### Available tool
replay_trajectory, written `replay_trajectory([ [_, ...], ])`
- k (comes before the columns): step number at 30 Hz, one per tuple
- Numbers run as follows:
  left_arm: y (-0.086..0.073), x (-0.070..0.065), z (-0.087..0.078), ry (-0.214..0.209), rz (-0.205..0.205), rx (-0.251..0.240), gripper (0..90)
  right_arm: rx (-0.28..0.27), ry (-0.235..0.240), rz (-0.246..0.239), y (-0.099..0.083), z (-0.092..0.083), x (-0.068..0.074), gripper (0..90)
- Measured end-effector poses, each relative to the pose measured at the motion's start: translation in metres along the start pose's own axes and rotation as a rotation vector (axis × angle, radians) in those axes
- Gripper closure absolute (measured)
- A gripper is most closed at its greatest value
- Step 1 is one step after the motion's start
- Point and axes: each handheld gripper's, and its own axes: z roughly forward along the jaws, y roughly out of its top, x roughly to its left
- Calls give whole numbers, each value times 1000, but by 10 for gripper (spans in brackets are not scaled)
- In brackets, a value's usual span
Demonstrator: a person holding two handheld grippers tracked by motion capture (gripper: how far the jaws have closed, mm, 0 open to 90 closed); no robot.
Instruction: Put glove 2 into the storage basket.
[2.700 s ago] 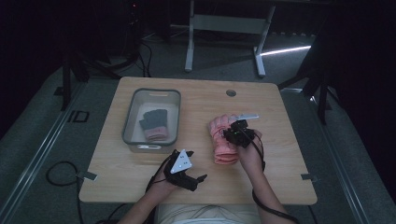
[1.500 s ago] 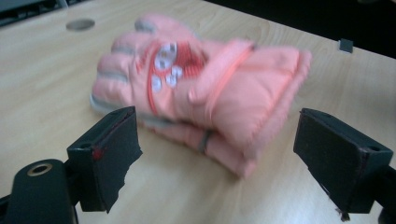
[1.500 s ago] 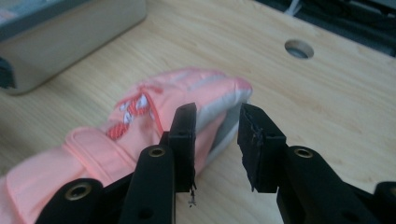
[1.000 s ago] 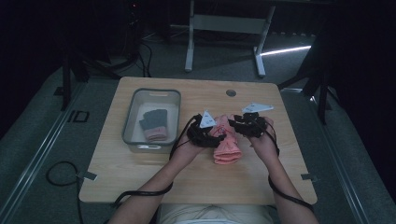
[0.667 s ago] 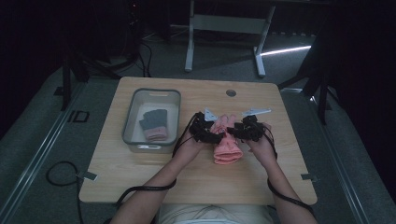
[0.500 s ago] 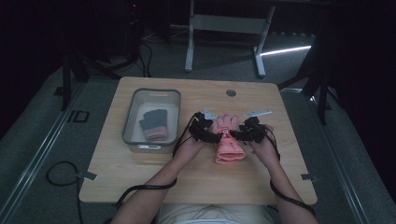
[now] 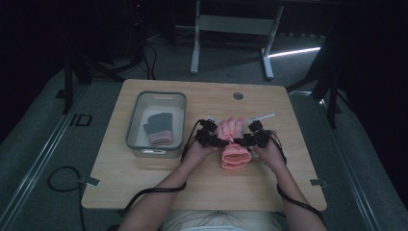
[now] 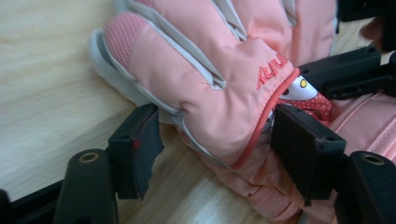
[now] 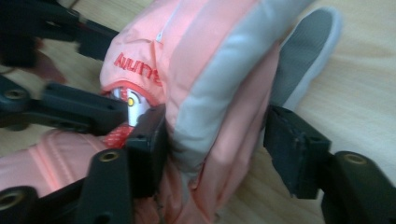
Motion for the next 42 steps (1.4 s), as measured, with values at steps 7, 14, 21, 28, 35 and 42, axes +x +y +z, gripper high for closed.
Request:
replay_trajectory([
  [7,4,0,-1,-94,8,10,714,-26,8,10,-2,-1,5,614],
  [14,11,-6,-12,-116,35,17,759,-54,54,19,-3,-11,5,637],
  [21,23,-16,-38,-94,64,-27,764,-124,66,6,5,-27,13,638],
  [28,33,-20,-60,-87,76,-56,764,-166,69,-21,19,-41,24,639],
  [35,42,-22,-88,-62,94,-73,764,-200,85,-39,36,-52,39,637],
  [42,47,-22,-113,-41,99,-92,764,-220,98,-66,53,-59,55,638],
])
